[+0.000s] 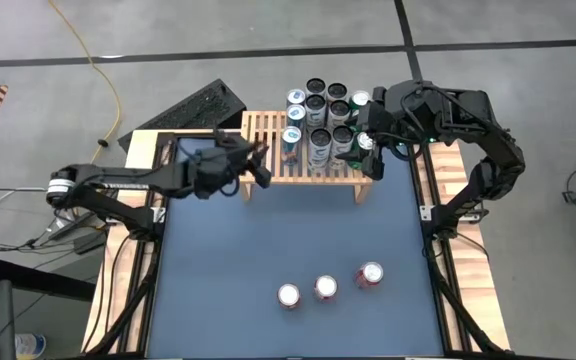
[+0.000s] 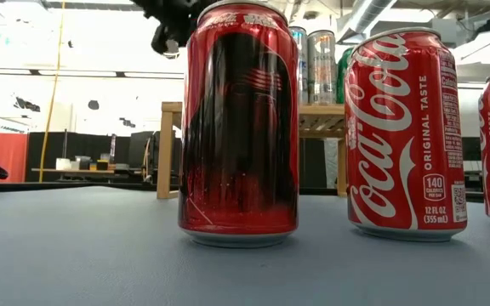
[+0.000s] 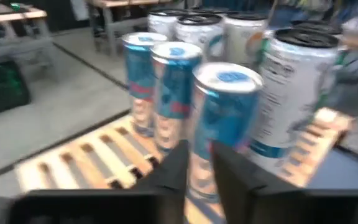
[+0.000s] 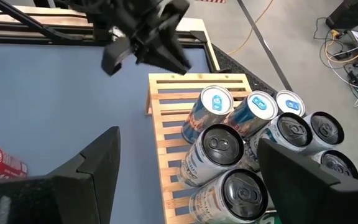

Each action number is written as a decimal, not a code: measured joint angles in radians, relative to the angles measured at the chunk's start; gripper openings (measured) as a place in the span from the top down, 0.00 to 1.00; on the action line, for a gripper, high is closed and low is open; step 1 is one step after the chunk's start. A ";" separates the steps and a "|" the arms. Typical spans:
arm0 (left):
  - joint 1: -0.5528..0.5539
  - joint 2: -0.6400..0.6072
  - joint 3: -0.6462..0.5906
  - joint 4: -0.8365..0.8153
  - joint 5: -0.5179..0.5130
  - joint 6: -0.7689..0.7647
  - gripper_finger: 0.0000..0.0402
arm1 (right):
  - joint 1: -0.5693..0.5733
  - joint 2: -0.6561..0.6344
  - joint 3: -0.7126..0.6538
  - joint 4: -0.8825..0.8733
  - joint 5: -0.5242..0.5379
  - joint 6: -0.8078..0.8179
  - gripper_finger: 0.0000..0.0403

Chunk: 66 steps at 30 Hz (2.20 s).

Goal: Place canned beverage on shelf
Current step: Put the blue soda can on the shelf aligned with the other blue soda can, then adjust the soda cans on the shelf

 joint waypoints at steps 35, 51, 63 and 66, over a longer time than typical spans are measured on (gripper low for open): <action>0.060 0.212 -0.056 0.348 0.083 -0.036 1.00 | 0.000 0.000 0.000 -0.007 -0.001 -0.006 0.22; -0.026 0.037 -0.057 0.254 0.055 0.035 1.00 | 0.158 0.134 0.000 -0.072 0.036 -0.028 0.31; -0.074 -0.071 -0.057 0.089 -0.060 0.103 1.00 | 0.138 0.257 -0.001 -0.163 0.160 -0.076 0.82; -0.080 -0.069 -0.057 0.072 -0.059 0.099 1.00 | 0.120 0.262 0.000 -0.180 0.159 -0.072 0.96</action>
